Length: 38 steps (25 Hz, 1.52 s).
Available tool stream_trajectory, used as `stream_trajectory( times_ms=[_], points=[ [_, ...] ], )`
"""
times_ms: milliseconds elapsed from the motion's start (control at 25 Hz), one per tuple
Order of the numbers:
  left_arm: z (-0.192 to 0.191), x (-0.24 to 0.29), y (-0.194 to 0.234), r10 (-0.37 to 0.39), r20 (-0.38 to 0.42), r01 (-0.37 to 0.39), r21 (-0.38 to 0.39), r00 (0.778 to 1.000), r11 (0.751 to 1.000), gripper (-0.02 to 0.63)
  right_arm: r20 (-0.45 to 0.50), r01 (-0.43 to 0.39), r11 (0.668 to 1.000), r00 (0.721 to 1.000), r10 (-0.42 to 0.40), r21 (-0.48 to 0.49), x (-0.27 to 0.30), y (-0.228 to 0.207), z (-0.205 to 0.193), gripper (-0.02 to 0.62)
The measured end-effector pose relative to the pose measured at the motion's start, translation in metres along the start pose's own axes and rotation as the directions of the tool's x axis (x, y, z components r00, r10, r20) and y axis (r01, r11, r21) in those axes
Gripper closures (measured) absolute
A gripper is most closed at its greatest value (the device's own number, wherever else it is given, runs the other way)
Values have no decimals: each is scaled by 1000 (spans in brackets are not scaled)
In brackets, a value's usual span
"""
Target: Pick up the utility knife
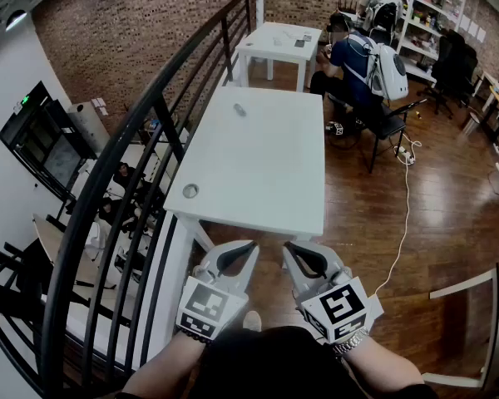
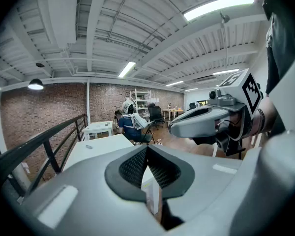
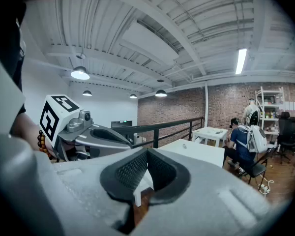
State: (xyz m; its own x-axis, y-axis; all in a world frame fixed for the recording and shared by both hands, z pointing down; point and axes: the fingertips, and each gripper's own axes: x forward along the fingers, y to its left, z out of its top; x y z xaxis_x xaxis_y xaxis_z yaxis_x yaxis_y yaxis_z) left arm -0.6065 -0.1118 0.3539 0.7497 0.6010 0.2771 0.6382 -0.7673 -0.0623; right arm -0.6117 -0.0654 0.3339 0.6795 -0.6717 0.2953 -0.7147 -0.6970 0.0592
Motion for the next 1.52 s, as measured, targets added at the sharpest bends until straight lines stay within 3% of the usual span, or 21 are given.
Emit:
stream_trajectory(
  times_ms=[520,840,1040,1240,1520],
  points=[
    [5,23,33,-78,27,78,-25,997,997,591,-8,42,999,999,-42,16,40,-11,13,603],
    [6,44,8,-29,-18,29,1,999,1000,591,34,-17,999,999,16,40,25,-31,3,603],
    [17,104,0,27,-45,-27,-1,999,1000,589,13,-68,996,998,68,49,24,-96,-6,603],
    [36,163,-31,99,-70,-99,1,993,995,589,85,-128,991,989,124,42,2,-170,-19,602],
    [59,239,-67,149,-80,-151,-14,986,988,591,58,-184,982,982,181,42,-27,-249,-40,603]
  ],
)
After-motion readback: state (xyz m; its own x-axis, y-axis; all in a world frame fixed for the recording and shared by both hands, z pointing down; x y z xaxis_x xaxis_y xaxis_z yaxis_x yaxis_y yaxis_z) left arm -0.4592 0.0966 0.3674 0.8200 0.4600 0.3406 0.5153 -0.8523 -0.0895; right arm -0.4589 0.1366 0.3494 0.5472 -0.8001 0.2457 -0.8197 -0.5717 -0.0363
